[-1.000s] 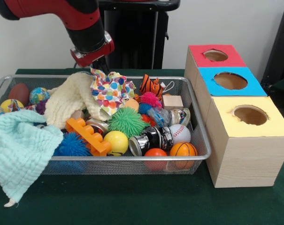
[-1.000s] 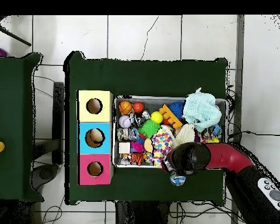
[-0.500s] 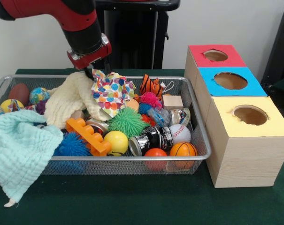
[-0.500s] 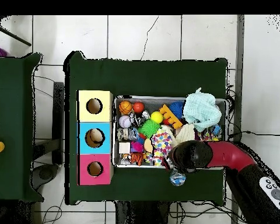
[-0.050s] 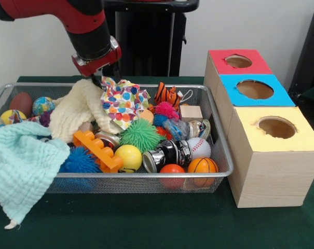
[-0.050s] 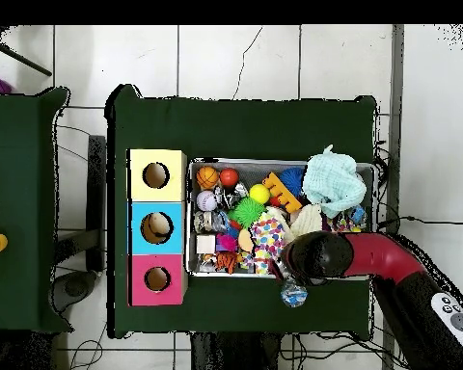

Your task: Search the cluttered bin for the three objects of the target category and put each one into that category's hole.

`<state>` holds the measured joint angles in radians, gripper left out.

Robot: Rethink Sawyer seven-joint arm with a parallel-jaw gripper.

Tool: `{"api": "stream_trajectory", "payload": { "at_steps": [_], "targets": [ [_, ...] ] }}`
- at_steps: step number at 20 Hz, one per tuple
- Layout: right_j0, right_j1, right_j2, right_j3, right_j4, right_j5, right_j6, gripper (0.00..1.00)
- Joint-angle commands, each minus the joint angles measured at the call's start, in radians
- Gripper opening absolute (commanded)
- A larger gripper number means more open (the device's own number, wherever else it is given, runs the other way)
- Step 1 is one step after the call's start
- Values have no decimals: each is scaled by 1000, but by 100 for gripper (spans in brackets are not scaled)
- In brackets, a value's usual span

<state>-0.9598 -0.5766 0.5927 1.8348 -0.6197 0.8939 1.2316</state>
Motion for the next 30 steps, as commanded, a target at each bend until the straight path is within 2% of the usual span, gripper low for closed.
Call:
{"api": "stream_trajectory", "payload": {
  "at_steps": [1,4,9,11,19,30],
  "targets": [
    [-29,-24,17,-104,-24,141,-210,100],
    [-36,-19,17,-108,-29,156,-220,100],
    [-41,-91,39,-83,-16,194,-222,100],
    [-45,-93,40,-73,-11,198,-210,100],
    [-51,46,-6,-90,-45,153,-157,100],
    [-57,81,-39,-62,-75,44,-55,100]
  ]
}}
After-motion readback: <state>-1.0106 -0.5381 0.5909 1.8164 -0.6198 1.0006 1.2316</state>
